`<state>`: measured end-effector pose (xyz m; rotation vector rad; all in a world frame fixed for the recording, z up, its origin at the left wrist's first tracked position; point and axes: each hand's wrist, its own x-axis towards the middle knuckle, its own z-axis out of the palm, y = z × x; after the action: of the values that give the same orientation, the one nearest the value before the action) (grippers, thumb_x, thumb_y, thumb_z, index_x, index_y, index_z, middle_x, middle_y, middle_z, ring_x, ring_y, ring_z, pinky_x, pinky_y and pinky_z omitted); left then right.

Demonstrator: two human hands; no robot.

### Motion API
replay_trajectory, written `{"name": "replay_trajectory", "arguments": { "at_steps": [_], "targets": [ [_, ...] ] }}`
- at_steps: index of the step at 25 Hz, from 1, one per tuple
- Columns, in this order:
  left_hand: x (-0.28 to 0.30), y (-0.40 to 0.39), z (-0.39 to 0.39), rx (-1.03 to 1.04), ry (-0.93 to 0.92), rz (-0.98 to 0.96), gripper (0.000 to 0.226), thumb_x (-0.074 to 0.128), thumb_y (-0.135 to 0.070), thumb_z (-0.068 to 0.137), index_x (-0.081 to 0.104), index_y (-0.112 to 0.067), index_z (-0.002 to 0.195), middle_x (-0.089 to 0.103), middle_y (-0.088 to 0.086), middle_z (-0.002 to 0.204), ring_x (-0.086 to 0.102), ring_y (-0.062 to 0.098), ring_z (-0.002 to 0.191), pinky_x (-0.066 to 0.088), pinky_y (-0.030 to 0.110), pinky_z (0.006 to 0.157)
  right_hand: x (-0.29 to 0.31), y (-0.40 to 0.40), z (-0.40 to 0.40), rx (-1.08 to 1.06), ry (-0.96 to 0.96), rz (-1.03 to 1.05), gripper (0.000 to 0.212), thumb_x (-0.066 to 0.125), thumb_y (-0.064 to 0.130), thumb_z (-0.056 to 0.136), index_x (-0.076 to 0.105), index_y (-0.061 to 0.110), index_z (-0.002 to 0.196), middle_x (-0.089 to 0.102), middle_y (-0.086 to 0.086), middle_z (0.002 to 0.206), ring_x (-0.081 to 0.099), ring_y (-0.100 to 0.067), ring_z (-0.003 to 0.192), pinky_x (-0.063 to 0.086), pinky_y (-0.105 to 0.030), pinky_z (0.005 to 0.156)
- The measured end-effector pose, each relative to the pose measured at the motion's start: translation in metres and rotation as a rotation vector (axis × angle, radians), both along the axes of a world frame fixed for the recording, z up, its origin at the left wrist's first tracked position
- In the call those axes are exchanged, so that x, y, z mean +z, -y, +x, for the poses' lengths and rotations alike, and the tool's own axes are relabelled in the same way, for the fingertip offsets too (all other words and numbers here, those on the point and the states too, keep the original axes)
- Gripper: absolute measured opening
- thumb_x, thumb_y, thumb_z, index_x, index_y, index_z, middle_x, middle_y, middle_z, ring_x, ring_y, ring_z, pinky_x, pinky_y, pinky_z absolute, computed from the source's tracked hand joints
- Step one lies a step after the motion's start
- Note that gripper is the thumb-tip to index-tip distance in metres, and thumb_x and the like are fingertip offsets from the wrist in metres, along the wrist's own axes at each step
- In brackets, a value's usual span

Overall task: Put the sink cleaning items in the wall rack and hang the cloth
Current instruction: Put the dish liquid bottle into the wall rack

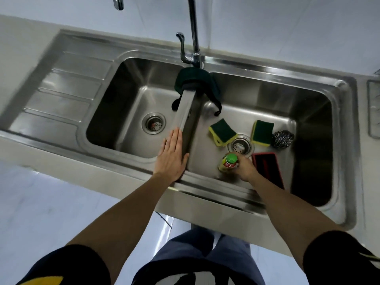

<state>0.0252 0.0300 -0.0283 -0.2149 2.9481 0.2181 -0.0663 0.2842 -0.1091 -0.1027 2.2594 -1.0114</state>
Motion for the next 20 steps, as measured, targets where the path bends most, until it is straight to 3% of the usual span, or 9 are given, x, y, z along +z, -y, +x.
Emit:
{"name": "replay_trajectory", "arguments": {
  "at_steps": [3,8,14,18,20],
  "targets": [
    [-0.002,-0.001,0.0,-0.002,-0.013,0.015,0.072,0.024,-0.043,0.099,-0.01,-0.008,0.151,-0.011,0.009,0.161,-0.011,0.021,0.148,0.002,0.04,0.122,0.004,0.0,-0.001,-0.012,0.003,0.005,0.061,0.086,0.008,0.066,0.06,0.01,0.122,0.065,-0.009,0.117,0.058,-0.02,0.108,0.043,-0.027,0.097],
    [-0.003,0.0,-0.001,0.008,-0.034,0.023,0.071,0.026,-0.043,0.099,-0.008,-0.009,0.152,-0.009,0.007,0.162,-0.011,0.019,0.148,0.0,0.037,0.121,0.014,-0.004,0.0,0.067,-0.014,0.019,0.068,0.085,0.017,0.069,0.055,0.015,0.13,0.064,-0.003,0.116,0.059,-0.018,0.108,0.041,-0.025,0.093],
    [0.008,-0.002,-0.005,0.024,-0.038,0.148,0.07,0.03,-0.044,0.099,-0.001,-0.009,0.153,-0.002,0.008,0.162,-0.006,0.018,0.149,0.004,0.041,0.122,0.042,-0.018,0.0,-0.013,-0.153,-0.011,0.064,0.084,0.021,0.069,0.057,0.01,0.127,0.069,-0.009,0.118,0.064,-0.021,0.107,0.047,-0.029,0.096],
    [0.034,-0.026,-0.023,-0.015,-0.144,0.229,0.066,0.032,-0.043,0.1,0.011,-0.009,0.153,0.009,0.007,0.162,0.005,0.018,0.149,0.006,0.036,0.122,0.085,-0.045,-0.01,-0.091,-0.247,-0.086,0.066,0.082,0.039,0.058,0.063,0.014,0.116,0.074,-0.003,0.107,0.069,-0.015,0.098,0.054,-0.039,0.094],
    [0.052,-0.049,-0.042,-0.039,-0.2,0.29,0.064,0.033,-0.042,0.1,0.014,-0.01,0.152,0.012,0.005,0.161,0.008,0.018,0.149,0.006,0.034,0.121,0.122,-0.064,-0.018,-0.136,-0.318,-0.122,0.061,0.08,0.041,0.056,0.066,0.014,0.109,0.074,0.002,0.1,0.068,0.0,0.089,0.054,-0.023,0.089]
  ]
}}
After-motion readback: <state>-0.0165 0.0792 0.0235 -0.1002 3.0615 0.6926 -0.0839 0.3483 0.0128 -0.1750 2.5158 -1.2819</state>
